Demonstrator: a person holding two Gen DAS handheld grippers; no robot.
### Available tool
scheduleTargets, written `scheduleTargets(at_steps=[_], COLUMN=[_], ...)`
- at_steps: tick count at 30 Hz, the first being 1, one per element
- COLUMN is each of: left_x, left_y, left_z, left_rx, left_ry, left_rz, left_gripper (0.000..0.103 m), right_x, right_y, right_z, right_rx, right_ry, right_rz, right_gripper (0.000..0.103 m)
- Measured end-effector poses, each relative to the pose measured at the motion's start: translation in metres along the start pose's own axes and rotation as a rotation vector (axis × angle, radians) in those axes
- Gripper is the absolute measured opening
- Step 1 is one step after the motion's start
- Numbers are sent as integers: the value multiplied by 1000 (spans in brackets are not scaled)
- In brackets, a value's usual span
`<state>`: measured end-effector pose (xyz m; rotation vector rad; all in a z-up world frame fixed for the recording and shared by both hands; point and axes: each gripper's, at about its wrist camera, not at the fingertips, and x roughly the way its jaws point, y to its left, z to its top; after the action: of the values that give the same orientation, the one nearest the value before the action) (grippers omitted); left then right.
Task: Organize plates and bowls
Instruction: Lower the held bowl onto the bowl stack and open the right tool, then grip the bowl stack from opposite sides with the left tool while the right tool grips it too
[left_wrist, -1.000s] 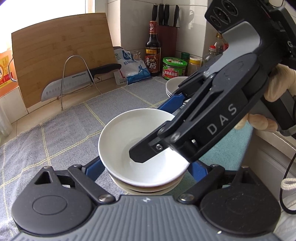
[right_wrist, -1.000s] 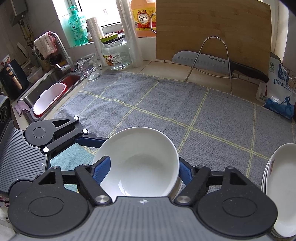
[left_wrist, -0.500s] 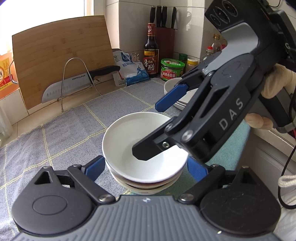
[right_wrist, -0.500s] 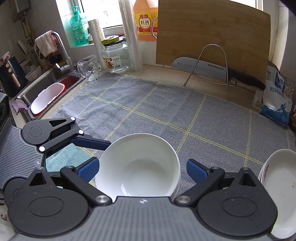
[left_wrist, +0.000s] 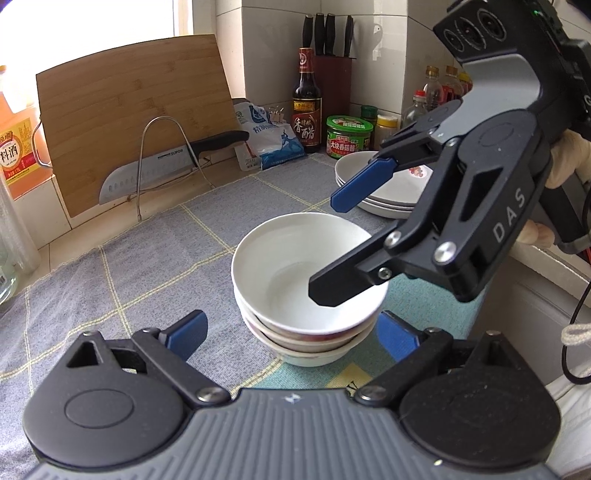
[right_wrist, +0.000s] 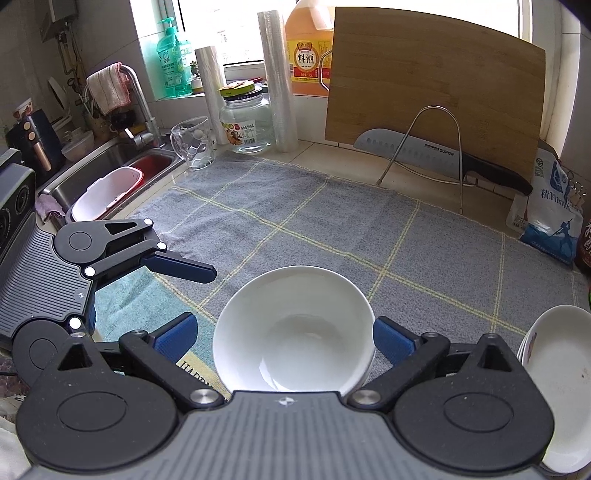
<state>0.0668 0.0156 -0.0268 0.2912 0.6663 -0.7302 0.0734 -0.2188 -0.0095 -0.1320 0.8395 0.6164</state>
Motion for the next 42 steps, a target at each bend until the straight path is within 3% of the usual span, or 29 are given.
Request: scheduleTargets(at_steps=[9,16,21,25,28,33,42], left_x=[-2,7,16,22,29,41,54], left_y=[10,30,40,38,36,29,13], left_z=[-8,-14,-15,-18,-22,-26,-20], left_rx=[5,45,67,138,169,192,276], left_ry=[4,32,24,0,2,27,65], left_rz=[-7,-117,-221,-244,-251,-196,-141], left_gripper=[98,100,101,101,101,100,100], right_x=[-1,-22,-32,-32,-24,6,40], right_y=[-5,-3,4,16,14,2,-7], right_z=[-4,-23,-39,-56,-66,-73,-68], right_rx=[25,42,45,-30,-41,-53,-220], right_ry=[-16,-129,-50,23,52,79,105], right_rz=[-44,-186,-272,-337,-325,-284,-149], right_gripper=[103,103,103,103,103,103,103])
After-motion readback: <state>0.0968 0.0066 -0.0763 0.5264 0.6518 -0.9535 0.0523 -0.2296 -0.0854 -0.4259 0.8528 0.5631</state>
